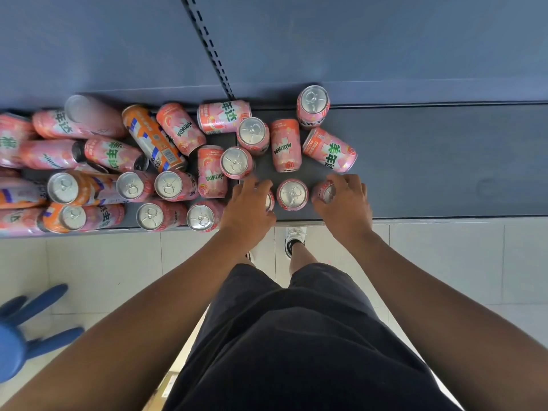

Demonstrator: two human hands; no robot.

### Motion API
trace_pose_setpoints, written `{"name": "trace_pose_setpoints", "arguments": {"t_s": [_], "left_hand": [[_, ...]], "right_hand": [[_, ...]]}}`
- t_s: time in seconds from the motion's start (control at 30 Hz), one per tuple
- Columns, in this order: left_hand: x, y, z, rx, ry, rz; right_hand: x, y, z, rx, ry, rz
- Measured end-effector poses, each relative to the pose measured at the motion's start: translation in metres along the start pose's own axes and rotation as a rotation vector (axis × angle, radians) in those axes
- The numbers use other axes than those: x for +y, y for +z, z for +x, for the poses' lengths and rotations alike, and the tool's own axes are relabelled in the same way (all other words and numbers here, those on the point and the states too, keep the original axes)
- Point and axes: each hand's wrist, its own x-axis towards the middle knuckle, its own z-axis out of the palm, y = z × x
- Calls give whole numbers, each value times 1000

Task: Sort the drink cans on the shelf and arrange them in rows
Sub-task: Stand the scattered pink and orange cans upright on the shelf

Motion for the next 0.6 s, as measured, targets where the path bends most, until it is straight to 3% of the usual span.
{"name": "trace_pose_setpoints", "arguments": {"t_s": [0.1, 0.37, 0.47, 0.6], "left_hand": [[4, -5, 3, -1, -51, -44], [36, -17, 23, 280, -10, -86], [54, -16, 41, 215, 14, 17], [65, -11, 75, 48, -167, -65]], "right_hand": [[-1, -3, 4, -17, -27, 42], [5, -16, 28, 88, 67, 363], [9, -22, 49, 150, 90, 385], [18, -22, 79, 90, 84, 295]]}}
